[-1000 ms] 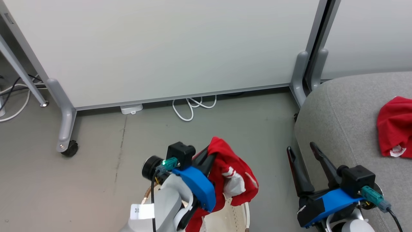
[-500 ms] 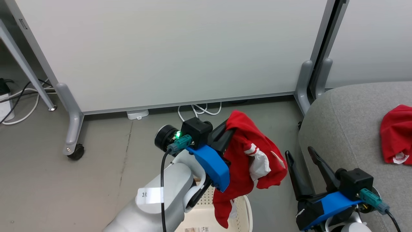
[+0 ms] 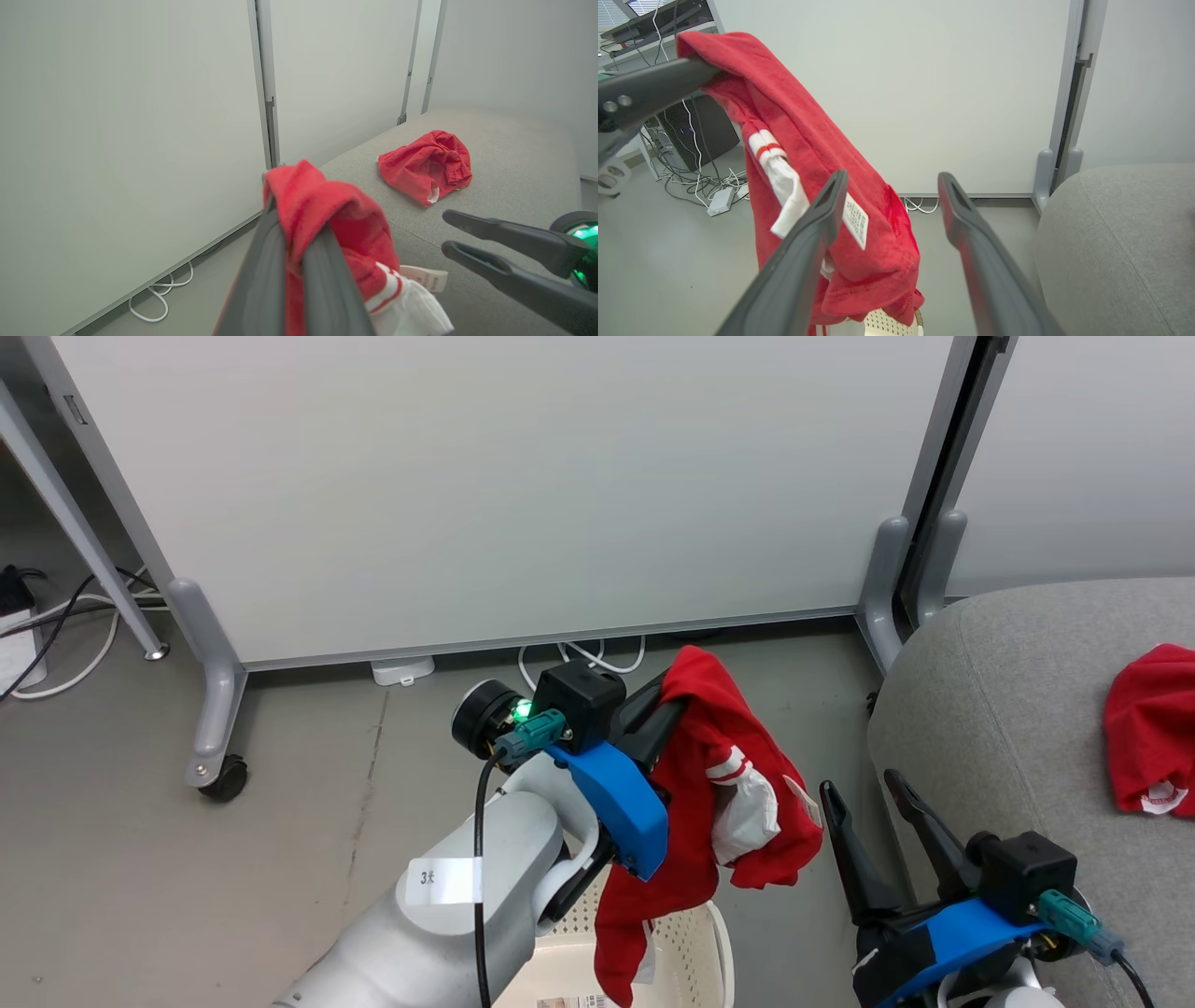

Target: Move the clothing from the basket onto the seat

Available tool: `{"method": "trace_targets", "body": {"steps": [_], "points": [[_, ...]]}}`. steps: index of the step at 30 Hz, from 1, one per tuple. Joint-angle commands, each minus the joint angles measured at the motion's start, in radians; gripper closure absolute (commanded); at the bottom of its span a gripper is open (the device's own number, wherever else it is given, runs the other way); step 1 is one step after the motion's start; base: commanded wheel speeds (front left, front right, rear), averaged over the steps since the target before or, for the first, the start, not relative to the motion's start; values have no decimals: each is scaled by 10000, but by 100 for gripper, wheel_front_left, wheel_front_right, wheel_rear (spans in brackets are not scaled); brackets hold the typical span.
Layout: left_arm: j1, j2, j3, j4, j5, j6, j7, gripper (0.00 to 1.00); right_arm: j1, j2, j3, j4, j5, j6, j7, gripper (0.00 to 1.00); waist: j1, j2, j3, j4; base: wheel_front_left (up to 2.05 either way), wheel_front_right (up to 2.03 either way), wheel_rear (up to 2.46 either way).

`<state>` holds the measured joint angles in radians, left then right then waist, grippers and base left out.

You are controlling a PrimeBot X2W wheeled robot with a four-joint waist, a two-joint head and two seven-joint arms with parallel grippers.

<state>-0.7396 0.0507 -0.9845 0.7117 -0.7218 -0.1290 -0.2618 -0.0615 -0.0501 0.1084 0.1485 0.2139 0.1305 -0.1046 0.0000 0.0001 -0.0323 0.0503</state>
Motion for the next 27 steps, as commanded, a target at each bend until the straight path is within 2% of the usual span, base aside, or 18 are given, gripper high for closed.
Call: {"method": "trace_targets", "body": {"steps": [1,13,27], "points": [[-8,-5,6,20,-49,-25,-46,100,116,-6,4,25,14,5,-12,0,0,-1,15,0,0,0,0],[51,-5,-32,62,-100,-25,-46,100,-259,-6,919,141,176,5,255,0,0,-1,145,-72,0,0,0],[4,-4,-278,-85,-257,-25,-47,100,-1765,-8,1771,1710,-258,3,821,0,0,-1,279,14,0,0,0]]}}
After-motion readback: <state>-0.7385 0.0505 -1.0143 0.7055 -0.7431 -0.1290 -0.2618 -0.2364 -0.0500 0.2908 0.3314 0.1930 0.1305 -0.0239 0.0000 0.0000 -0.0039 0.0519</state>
